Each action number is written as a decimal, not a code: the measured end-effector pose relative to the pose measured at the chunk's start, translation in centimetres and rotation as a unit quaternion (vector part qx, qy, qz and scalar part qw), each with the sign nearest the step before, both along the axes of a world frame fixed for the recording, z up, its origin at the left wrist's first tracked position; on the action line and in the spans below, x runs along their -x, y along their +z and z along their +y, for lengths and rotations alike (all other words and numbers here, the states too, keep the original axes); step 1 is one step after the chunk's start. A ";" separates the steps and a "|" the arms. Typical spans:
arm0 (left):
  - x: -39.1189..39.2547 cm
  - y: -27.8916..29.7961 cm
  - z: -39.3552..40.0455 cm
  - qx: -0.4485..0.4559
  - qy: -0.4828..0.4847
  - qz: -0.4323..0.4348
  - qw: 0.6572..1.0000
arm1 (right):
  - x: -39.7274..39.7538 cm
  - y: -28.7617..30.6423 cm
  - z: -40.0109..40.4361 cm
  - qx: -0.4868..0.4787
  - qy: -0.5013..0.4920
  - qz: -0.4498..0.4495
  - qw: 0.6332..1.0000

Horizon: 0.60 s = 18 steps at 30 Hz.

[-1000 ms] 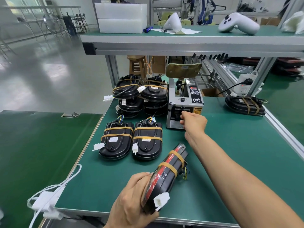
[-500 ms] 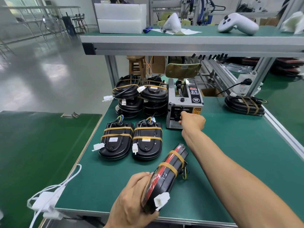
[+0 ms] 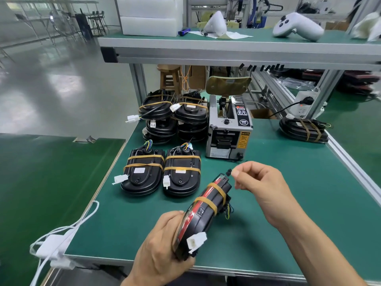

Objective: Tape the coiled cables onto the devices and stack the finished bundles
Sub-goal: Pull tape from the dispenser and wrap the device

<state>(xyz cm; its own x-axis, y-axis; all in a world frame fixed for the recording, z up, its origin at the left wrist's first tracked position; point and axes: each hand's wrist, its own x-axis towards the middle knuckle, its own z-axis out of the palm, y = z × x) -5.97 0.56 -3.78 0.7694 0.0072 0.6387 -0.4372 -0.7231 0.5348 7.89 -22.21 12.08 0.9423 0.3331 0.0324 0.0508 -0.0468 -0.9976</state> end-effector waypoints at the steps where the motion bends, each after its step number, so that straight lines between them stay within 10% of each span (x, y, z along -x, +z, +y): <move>1: 0.0 -0.1 0.1 0.003 -0.004 0.005 1.000 | 0.3 -0.1 -0.2 0.016 0.009 -0.009 1.000; 18: 0.1 0.2 0.2 -0.005 -0.018 0.000 1.000 | -0.4 -2.1 0.2 0.103 -0.029 0.012 0.994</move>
<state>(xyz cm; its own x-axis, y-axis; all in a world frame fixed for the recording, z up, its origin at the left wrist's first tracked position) -6.04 0.72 -3.59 0.7693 -0.0267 0.6383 -0.4623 -0.7128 0.5274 8.31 -22.03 10.02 0.9598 0.2753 -0.0545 0.0177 -0.2533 -0.9672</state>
